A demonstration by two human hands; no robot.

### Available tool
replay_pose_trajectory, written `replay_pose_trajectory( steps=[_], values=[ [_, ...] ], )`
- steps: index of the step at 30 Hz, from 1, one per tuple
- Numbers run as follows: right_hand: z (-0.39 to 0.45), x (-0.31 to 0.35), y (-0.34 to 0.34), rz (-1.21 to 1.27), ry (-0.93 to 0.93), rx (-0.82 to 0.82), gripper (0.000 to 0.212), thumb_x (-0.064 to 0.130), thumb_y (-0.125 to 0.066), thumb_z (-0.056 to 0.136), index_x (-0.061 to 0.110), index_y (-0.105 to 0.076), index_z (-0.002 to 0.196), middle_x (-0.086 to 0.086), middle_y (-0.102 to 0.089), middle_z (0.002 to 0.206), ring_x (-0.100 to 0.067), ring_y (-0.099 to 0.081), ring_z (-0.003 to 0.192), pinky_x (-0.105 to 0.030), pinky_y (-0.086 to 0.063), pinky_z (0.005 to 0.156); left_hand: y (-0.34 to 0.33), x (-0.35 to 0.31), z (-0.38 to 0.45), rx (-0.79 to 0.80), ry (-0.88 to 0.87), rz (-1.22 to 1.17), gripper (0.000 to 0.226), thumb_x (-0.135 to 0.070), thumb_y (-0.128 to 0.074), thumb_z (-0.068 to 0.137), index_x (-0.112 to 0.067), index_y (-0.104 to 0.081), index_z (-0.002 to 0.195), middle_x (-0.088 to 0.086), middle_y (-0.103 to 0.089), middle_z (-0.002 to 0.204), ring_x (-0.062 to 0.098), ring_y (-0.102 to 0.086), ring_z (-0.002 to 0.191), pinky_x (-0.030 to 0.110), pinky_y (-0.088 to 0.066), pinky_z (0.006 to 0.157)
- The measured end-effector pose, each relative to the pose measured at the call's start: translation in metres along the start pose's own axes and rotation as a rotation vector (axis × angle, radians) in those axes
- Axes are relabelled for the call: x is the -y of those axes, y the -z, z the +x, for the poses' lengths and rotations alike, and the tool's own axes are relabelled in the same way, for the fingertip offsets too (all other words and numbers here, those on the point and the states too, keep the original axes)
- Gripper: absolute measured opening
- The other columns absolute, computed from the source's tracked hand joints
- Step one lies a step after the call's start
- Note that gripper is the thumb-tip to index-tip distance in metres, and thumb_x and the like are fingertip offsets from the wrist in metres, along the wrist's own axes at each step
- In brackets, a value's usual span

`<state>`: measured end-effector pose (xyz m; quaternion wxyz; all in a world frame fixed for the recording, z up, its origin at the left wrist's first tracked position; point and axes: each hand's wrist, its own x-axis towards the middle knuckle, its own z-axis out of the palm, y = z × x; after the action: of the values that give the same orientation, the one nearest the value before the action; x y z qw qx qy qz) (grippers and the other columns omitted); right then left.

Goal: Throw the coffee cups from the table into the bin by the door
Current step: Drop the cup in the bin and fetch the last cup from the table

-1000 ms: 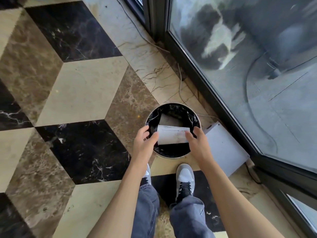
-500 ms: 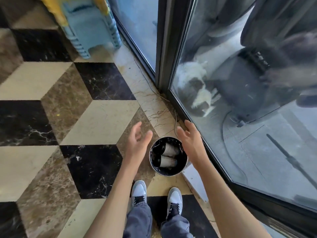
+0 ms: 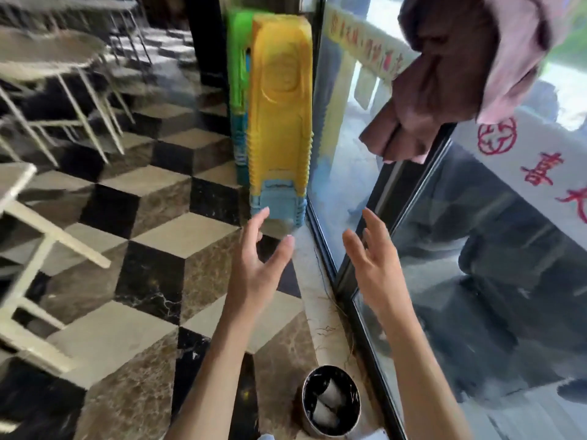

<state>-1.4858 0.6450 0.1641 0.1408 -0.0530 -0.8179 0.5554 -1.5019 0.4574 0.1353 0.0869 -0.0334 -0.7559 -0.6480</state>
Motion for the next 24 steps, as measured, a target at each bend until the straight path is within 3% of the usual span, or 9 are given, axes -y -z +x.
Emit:
replay_pose_trajectory(
  steps=[3, 6, 7, 11, 14, 17, 19, 21, 24],
  values=[
    [-0.015, 0.048, -0.01, 0.043, 0.112, 0.111, 0.062, 0.047, -0.053, 0.093, 0.028, -0.034, 0.149, 0.013, -0.04, 0.15, -0.004, -0.037, 0.137, -0.038, -0.033, 0.115, 0.039, -0.038, -0.026, -0.152, -0.049, 0.006, 0.066, -0.063, -0.06, 0.082, -0.048, -0.041, 0.144, -0.019, -0.041, 0.147, 0.004, -0.039, 0.138, 0.018, -0.036, 0.101],
    [-0.043, 0.087, -0.029, 0.083, 0.187, 0.257, 0.074, 0.062, -0.05, 0.085, 0.031, -0.032, 0.15, 0.015, -0.037, 0.152, -0.005, -0.036, 0.138, -0.041, -0.035, 0.114, 0.078, -0.069, -0.07, -0.315, -0.078, 0.068, 0.067, -0.063, -0.057, 0.084, -0.047, -0.038, 0.147, -0.019, -0.038, 0.154, 0.001, -0.037, 0.139, -0.002, -0.033, 0.086],
    [-0.054, 0.099, -0.037, 0.098, 0.21, 0.308, 0.076, 0.065, -0.049, 0.084, 0.032, -0.031, 0.149, 0.015, -0.037, 0.153, -0.005, -0.035, 0.139, -0.042, -0.035, 0.114, 0.091, -0.077, -0.087, -0.371, -0.081, 0.086, 0.069, -0.065, -0.056, 0.083, -0.046, -0.037, 0.147, -0.018, -0.036, 0.156, 0.002, -0.036, 0.139, -0.001, -0.031, 0.089],
    [-0.109, 0.143, -0.076, 0.145, 0.319, 0.506, 0.074, 0.063, -0.05, 0.085, 0.034, -0.03, 0.15, 0.01, -0.036, 0.156, -0.009, -0.034, 0.142, -0.039, -0.037, 0.113, 0.148, -0.103, -0.161, -0.56, -0.07, 0.087, 0.072, -0.07, -0.055, 0.079, -0.049, -0.037, 0.146, -0.017, -0.035, 0.158, 0.006, -0.036, 0.142, 0.026, -0.038, 0.104],
    [-0.162, 0.173, -0.11, 0.178, 0.387, 0.659, 0.067, 0.059, -0.052, 0.089, 0.038, -0.03, 0.148, 0.016, -0.036, 0.154, -0.003, -0.034, 0.14, -0.038, -0.037, 0.112, 0.192, -0.118, -0.227, -0.72, -0.078, 0.082, 0.07, -0.068, -0.058, 0.079, -0.05, -0.04, 0.144, -0.017, -0.038, 0.156, 0.007, -0.036, 0.143, 0.025, -0.038, 0.103],
    [-0.231, 0.21, -0.147, 0.231, 0.469, 0.826, 0.065, 0.063, -0.051, 0.086, 0.043, -0.032, 0.144, 0.029, -0.041, 0.141, 0.012, -0.041, 0.126, -0.027, -0.04, 0.103, 0.24, -0.134, -0.303, -0.902, -0.09, 0.11, 0.064, -0.068, -0.059, 0.078, -0.057, -0.041, 0.138, -0.031, -0.04, 0.145, 0.001, -0.039, 0.139, 0.029, -0.04, 0.107],
    [-0.291, 0.239, -0.172, 0.288, 0.521, 0.966, 0.069, 0.06, -0.051, 0.086, 0.037, -0.032, 0.147, 0.022, -0.037, 0.147, 0.0, -0.038, 0.136, -0.033, -0.038, 0.11, 0.274, -0.145, -0.362, -1.036, -0.093, 0.126, 0.056, -0.065, -0.06, 0.08, -0.063, -0.041, 0.133, -0.026, -0.041, 0.148, 0.0, -0.04, 0.139, 0.028, -0.04, 0.106],
    [-0.356, 0.265, -0.196, 0.342, 0.563, 1.078, 0.071, 0.056, -0.053, 0.088, 0.03, -0.031, 0.15, 0.014, -0.033, 0.154, -0.01, -0.032, 0.143, -0.041, -0.035, 0.115, 0.305, -0.152, -0.42, -1.158, -0.082, 0.182, 0.058, -0.061, -0.06, 0.084, -0.057, -0.042, 0.138, -0.02, -0.04, 0.153, 0.0, -0.039, 0.139, 0.02, -0.037, 0.102],
    [-0.464, 0.298, -0.229, 0.389, 0.615, 1.228, 0.068, 0.055, -0.054, 0.088, 0.032, -0.031, 0.148, 0.018, -0.032, 0.151, -0.008, -0.031, 0.142, -0.044, -0.035, 0.114, 0.351, -0.161, -0.514, -1.309, -0.058, 0.267, 0.062, -0.061, -0.058, 0.084, -0.05, -0.04, 0.143, -0.021, -0.039, 0.152, -0.002, -0.038, 0.138, 0.012, -0.035, 0.098]
  ],
)
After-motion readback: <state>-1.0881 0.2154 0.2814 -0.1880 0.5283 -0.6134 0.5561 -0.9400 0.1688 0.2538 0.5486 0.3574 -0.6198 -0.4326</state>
